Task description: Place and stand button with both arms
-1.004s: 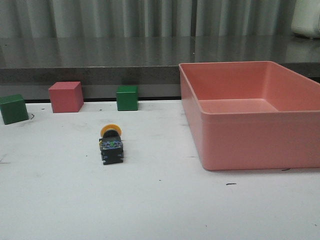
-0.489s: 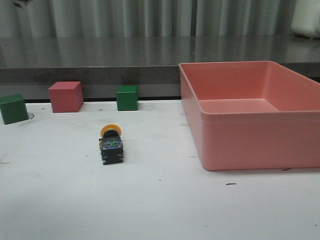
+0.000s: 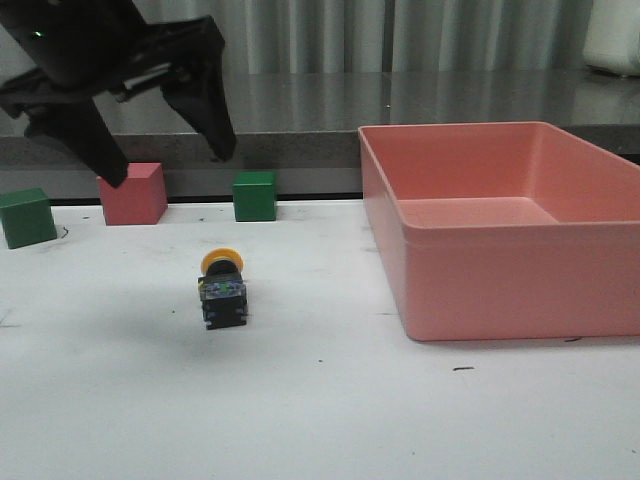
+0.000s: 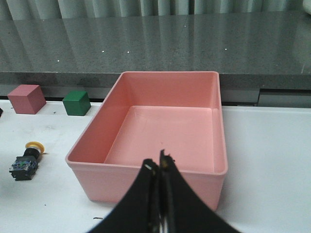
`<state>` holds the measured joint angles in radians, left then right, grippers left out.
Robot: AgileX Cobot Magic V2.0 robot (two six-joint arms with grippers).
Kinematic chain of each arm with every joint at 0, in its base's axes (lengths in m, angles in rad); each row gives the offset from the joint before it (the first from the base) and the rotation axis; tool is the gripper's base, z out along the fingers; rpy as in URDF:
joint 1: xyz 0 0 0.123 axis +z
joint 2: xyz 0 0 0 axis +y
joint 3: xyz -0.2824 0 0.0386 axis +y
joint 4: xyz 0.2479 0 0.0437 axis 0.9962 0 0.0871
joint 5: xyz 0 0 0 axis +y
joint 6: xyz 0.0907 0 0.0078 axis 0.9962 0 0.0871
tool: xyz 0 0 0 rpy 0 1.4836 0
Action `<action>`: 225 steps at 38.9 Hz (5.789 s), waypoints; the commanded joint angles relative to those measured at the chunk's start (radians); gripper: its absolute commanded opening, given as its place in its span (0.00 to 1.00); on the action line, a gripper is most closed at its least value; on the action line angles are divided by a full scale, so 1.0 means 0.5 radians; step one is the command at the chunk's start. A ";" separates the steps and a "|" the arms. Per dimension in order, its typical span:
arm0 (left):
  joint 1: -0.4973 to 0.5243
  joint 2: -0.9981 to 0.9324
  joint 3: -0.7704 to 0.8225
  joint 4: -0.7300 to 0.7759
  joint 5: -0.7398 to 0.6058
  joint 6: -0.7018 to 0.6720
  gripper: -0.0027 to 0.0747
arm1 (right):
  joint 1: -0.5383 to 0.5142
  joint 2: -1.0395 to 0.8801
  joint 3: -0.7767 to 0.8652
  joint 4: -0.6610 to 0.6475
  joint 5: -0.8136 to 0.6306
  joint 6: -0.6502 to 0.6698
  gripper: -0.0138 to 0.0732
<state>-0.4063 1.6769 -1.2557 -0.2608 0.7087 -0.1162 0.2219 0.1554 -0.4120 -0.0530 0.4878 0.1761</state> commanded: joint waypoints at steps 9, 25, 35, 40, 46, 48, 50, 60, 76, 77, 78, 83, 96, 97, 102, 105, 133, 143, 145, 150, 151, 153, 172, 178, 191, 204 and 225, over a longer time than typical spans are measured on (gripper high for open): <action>-0.008 0.427 -0.474 0.009 0.317 -0.274 0.89 | -0.009 0.023 -0.046 -0.035 -0.177 -0.022 0.08; -0.008 0.885 -0.962 0.012 0.666 -0.340 0.71 | -0.009 0.023 -0.046 -0.035 -0.177 -0.022 0.08; -0.008 0.947 -1.084 0.017 0.812 -0.340 0.44 | -0.009 0.023 -0.046 -0.035 -0.177 -0.022 0.08; -0.008 0.947 -1.089 0.022 0.825 -0.340 0.34 | -0.009 0.023 -0.046 -0.035 -0.177 -0.022 0.08; -0.008 0.947 -1.089 0.061 0.868 -0.340 0.29 | -0.009 0.023 -0.046 -0.035 -0.177 -0.022 0.08; -0.008 0.947 -1.089 0.077 0.887 -0.340 0.29 | -0.009 0.023 -0.046 -0.035 -0.177 -0.022 0.08; -0.008 0.943 -1.089 0.105 0.887 -0.326 0.29 | -0.009 0.023 -0.046 -0.035 -0.177 -0.022 0.08; -0.110 0.695 -0.945 0.456 0.591 -0.348 0.29 | -0.009 0.023 -0.046 -0.035 -0.177 -0.022 0.08; -0.023 -0.028 -0.053 0.650 -0.554 -0.385 0.29 | -0.009 0.023 -0.046 -0.035 -0.177 -0.022 0.08; -0.010 -0.077 0.011 0.653 -0.638 -0.385 0.29 | -0.009 0.023 -0.046 -0.035 -0.177 -0.022 0.08; 0.007 -0.113 0.098 0.659 -0.758 -0.385 0.29 | -0.009 0.023 -0.046 -0.035 -0.177 -0.022 0.08; 0.057 -0.291 0.470 0.749 -1.363 -0.385 0.29 | -0.009 0.023 -0.046 -0.035 -0.177 -0.022 0.08; 0.096 -0.251 1.015 0.993 -2.592 -0.158 0.29 | -0.009 0.023 -0.046 -0.035 -0.177 -0.022 0.08; 0.107 -0.238 1.035 0.989 -2.635 -0.130 0.29 | -0.009 0.023 -0.046 -0.035 -0.177 -0.022 0.08; 0.184 -0.135 1.075 0.933 -2.814 -0.053 0.29 | -0.009 0.023 -0.046 -0.035 -0.177 -0.022 0.08; 0.237 -0.043 1.080 0.933 -2.922 -0.053 0.29 | -0.009 0.023 -0.046 -0.035 -0.177 -0.022 0.08; 0.263 0.461 1.080 0.964 -3.351 -0.053 0.29 | -0.009 0.023 -0.046 -0.035 -0.177 -0.022 0.08; 0.263 0.565 1.080 0.980 -3.354 -0.053 0.29 | -0.009 0.023 -0.046 -0.035 -0.177 -0.022 0.08; 0.263 0.566 1.080 0.984 -3.357 -0.053 0.30 | -0.009 0.023 -0.046 -0.035 -0.177 -0.022 0.08; 0.263 0.566 1.080 0.996 -3.445 -0.053 0.38 | -0.009 0.023 -0.046 -0.035 -0.177 -0.022 0.08; 0.263 0.566 1.080 1.001 -3.461 -0.053 0.41 | -0.009 0.023 -0.046 -0.035 -0.177 -0.022 0.08; 0.263 0.566 1.080 1.021 -3.489 -0.053 0.48 | -0.009 0.023 -0.046 -0.035 -0.177 -0.022 0.08; 0.255 0.055 1.080 1.052 -2.912 -0.057 0.72 | -0.009 0.023 -0.046 -0.035 -0.177 -0.022 0.08; 0.246 -0.314 1.080 1.052 -2.625 -0.110 0.70 | -0.009 0.023 -0.046 -0.035 -0.177 -0.022 0.08; 0.246 -0.954 1.080 1.052 -1.806 -0.335 0.29 | -0.009 0.023 -0.046 -0.035 -0.177 -0.022 0.08; 0.246 -1.397 1.080 1.035 -1.231 -0.335 0.01 | -0.009 0.023 -0.046 -0.035 -0.177 -0.022 0.08; 0.246 -1.919 1.080 1.032 -0.944 -0.335 0.01 | -0.009 0.023 -0.046 -0.035 -0.177 -0.022 0.08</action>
<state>-0.2747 0.7423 -0.6919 0.2618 0.2982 -0.2746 0.2219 0.1554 -0.4120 -0.0530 0.4857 0.1747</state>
